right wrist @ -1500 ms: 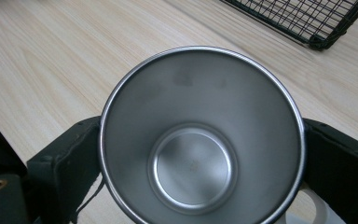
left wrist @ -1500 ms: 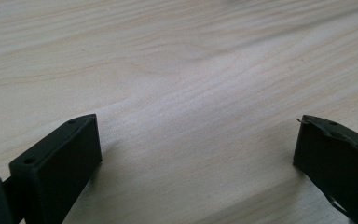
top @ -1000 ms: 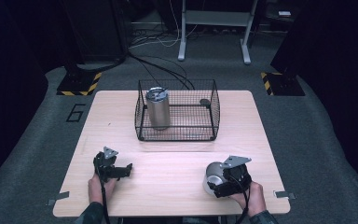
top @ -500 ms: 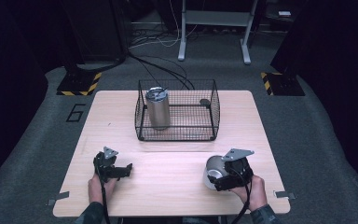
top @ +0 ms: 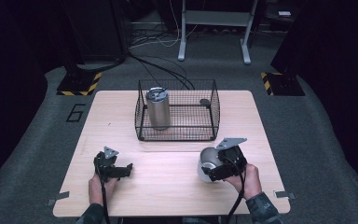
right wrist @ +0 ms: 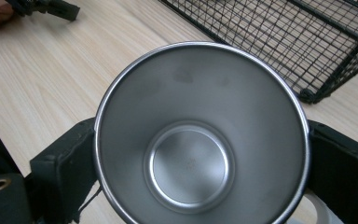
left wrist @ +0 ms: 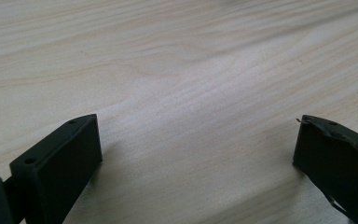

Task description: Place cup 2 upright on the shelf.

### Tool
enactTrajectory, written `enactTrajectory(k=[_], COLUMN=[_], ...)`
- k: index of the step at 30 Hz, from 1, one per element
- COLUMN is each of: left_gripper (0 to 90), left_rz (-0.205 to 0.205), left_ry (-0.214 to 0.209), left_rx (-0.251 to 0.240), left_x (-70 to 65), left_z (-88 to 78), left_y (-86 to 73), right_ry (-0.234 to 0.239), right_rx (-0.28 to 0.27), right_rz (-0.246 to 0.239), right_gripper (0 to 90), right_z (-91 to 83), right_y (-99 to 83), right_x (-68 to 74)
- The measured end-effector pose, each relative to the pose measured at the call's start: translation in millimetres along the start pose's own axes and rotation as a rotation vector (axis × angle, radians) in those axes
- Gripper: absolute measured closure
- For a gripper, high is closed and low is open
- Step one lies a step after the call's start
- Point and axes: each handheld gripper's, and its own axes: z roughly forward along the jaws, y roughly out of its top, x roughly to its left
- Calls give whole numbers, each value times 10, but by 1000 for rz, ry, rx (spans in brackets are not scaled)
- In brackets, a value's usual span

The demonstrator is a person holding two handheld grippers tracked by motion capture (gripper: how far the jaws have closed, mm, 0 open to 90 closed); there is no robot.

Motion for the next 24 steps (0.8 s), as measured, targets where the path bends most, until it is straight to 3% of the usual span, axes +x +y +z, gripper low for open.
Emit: enactTrajectory(k=[24], left_gripper=[5], left_rz=[-9], left_ry=[-3], left_rx=[-3], left_x=[-11], left_z=[2], left_y=[-1], right_ry=[46], right_rx=[-56], right_rz=[-35], right_gripper=[60], right_z=[-27], right_y=[487], right_x=[72])
